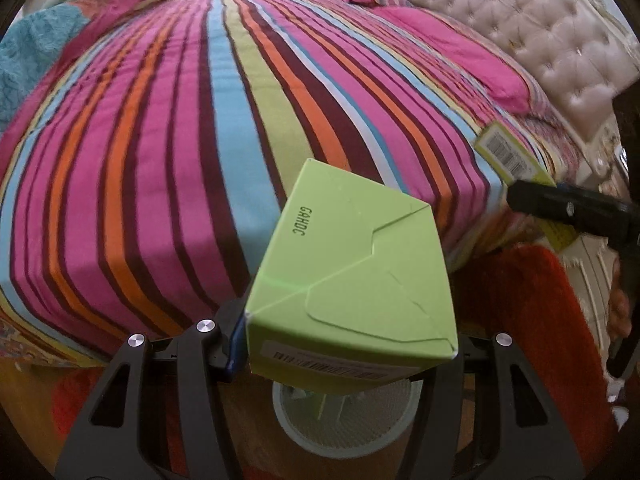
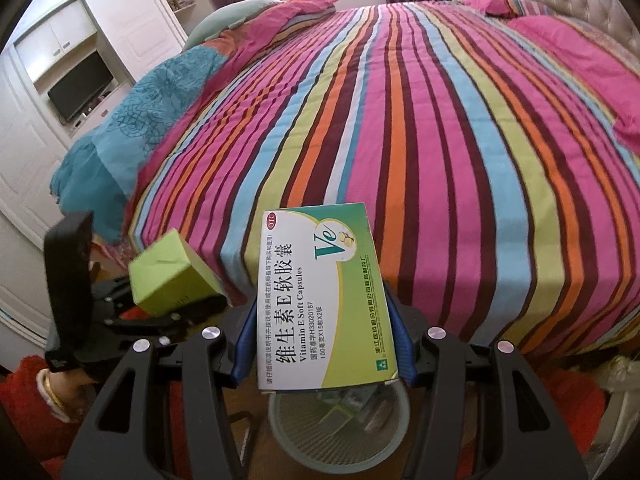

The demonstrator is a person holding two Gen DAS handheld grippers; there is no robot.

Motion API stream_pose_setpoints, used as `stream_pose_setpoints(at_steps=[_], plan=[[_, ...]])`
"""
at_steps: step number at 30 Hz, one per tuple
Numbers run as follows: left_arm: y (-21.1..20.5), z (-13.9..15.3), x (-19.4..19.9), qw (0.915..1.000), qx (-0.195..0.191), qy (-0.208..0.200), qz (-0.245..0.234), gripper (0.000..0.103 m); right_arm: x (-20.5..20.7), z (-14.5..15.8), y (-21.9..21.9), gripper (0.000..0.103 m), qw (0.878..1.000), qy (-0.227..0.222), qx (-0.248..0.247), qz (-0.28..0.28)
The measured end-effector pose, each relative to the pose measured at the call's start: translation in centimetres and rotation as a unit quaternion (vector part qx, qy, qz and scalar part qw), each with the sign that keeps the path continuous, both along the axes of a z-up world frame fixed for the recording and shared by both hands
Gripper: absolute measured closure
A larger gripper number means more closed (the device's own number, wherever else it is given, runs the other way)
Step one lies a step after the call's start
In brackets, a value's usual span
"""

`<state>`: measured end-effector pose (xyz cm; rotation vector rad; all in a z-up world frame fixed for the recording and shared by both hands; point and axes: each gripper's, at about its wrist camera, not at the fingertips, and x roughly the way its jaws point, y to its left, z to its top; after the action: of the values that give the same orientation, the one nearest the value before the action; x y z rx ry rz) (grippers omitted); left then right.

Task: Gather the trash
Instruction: 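Carry the lime-green box and Vitamin E box with both tools over the wastebasket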

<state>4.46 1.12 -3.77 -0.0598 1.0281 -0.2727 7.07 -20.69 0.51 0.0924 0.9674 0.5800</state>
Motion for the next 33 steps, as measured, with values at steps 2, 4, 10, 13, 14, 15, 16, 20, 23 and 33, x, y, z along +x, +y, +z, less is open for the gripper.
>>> stream_pose_setpoints(at_steps=[2,4,10,13,14,15,16,20,23,33], plan=[[-0.5,-0.4,-0.7,0.9999,0.003,0.006,-0.014,0.048,-0.4,-0.2,0.0,0.051,1.000,0.003,-0.001,0.002],[-0.7,-0.7,-1.1,0.9997,0.004,0.010,-0.020,0.048,-0.8,-0.5,0.0,0.051,1.000,0.012,0.001,0.005],[-1.1,-2.2,-1.6,0.9990,0.007,0.035,-0.025,0.048,-2.0,-2.4,0.3,0.051,0.999,0.040,-0.005,0.008],[-1.4,-3.3,-1.7,0.9981,0.012,0.054,-0.027,0.048,-2.4,-3.8,0.5,0.051,0.998,0.060,-0.011,0.007],[-1.5,-3.5,-1.7,0.9978,0.012,0.059,-0.028,0.048,-2.5,-4.4,0.5,0.051,0.998,0.069,-0.013,0.007],[-1.6,-3.6,-1.7,0.9976,0.014,0.061,-0.029,0.048,-2.6,-4.9,0.6,0.051,0.997,0.077,-0.014,0.007],[-1.7,-3.7,-1.7,0.9974,0.015,0.064,-0.030,0.048,-2.7,-5.6,0.7,0.051,0.996,0.089,-0.016,0.008],[-2.1,-4.4,-1.6,0.9952,0.001,0.092,-0.034,0.048,-3.0,-7.1,0.8,0.051,0.992,0.120,-0.021,0.010],[-2.4,-5.3,-1.7,0.9925,-0.001,0.117,-0.036,0.048,-3.2,-7.8,0.8,0.051,0.990,0.137,-0.024,0.010],[-4.2,-8.2,-1.4,0.9793,0.008,0.191,-0.067,0.048,-2.9,-10.8,1.0,0.051,0.975,0.220,-0.018,0.007]])
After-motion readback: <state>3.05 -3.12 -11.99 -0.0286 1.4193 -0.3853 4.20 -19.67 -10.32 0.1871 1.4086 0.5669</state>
